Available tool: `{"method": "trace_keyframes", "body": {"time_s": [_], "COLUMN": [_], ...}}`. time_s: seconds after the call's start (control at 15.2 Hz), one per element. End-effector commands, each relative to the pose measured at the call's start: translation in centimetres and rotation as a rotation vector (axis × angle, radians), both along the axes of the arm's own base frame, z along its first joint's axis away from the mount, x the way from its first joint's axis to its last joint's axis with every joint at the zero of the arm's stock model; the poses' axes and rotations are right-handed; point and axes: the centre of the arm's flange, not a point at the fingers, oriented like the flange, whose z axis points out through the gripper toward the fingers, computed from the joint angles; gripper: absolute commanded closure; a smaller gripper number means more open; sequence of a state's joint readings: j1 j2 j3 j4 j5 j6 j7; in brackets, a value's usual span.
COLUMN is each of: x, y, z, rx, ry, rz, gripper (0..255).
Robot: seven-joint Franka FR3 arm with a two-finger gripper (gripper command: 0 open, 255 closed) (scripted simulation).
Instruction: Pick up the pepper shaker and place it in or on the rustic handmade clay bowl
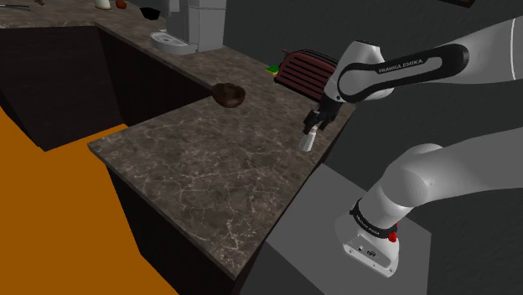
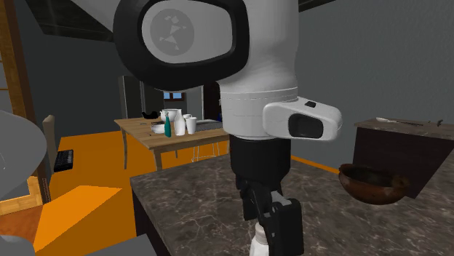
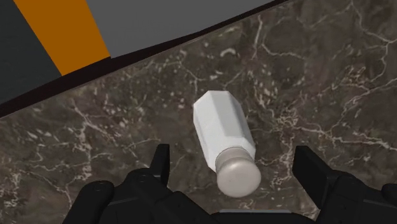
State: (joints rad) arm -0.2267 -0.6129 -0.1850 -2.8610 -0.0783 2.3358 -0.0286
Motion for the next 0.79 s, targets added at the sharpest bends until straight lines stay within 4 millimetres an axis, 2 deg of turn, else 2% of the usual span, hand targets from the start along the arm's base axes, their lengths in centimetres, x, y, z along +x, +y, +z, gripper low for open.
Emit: {"method": "trace_keyframes", "body": {"time_s": [0.0, 0.53, 0.59, 0.73], "x": [0.18, 0.18, 0.18, 0.18], "y": [-0.01, -0.02, -0.02, -0.02], "z": [-1.35, -1.34, -1.34, -1.34], "rx": [0.0, 0.0, 0.0, 0.0], "ry": [-0.001, -0.001, -0.001, -0.001], "rz": [0.0, 0.0, 0.0, 0.0], "gripper": [0, 0, 255, 255]}}
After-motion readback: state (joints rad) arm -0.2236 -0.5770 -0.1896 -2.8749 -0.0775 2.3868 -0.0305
